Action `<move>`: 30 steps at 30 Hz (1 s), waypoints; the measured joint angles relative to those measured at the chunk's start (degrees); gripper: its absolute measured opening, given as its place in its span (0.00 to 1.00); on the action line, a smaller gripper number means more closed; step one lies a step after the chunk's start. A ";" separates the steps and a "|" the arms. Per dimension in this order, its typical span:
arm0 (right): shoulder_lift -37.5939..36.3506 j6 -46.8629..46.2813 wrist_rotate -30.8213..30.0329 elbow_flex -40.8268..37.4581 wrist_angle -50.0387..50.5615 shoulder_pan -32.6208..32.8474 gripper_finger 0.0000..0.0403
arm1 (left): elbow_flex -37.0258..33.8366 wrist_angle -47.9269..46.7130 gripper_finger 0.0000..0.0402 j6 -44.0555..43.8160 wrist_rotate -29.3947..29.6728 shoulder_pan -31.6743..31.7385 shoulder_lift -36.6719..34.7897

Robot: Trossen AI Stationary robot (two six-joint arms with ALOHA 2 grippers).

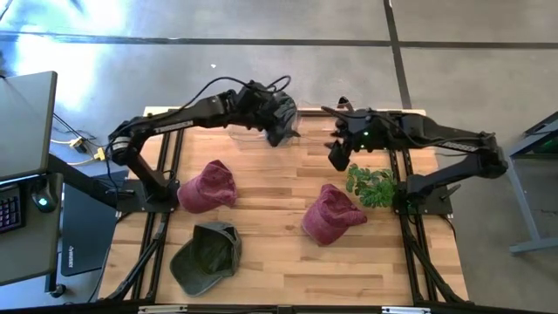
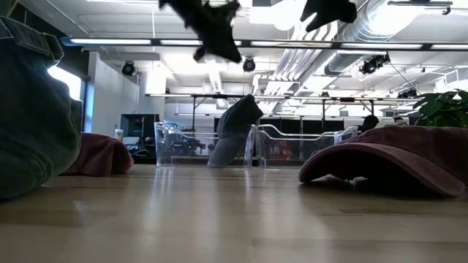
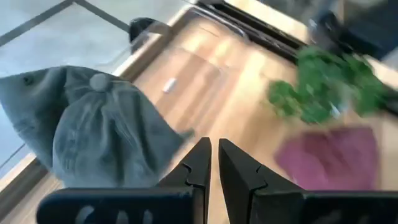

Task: Pick & Place hat
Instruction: Put the right red cap into the right transparent bin

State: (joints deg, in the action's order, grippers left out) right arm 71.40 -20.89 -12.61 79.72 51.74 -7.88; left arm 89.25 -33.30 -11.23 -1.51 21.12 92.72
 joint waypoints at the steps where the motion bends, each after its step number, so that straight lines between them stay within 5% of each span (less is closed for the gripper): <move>1: 0.67 -0.38 1.88 0.00 0.08 0.02 0.46 | 1.55 -3.66 0.07 0.71 0.51 -1.12 -0.04; 5: 3.47 -2.82 5.75 0.00 0.42 0.81 0.46 | 3.67 -15.30 0.07 3.42 2.06 -5.32 -0.31; 10: 7.39 -7.35 5.92 0.00 0.47 4.05 0.46 | -4.40 -18.67 0.07 2.96 2.58 -9.82 -2.76; 22: 19.94 -20.00 10.39 0.04 -8.05 19.92 0.46 | -24.57 -15.86 0.07 -7.45 4.58 -20.96 -14.67; 30: 29.29 -15.58 16.67 0.29 -14.20 28.71 0.50 | -30.40 -16.76 0.07 -11.55 7.28 -28.07 -21.05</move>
State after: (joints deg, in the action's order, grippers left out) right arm 100.69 -36.47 4.06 80.01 37.54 20.83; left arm 58.85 -50.05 -22.78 5.78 -6.95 71.68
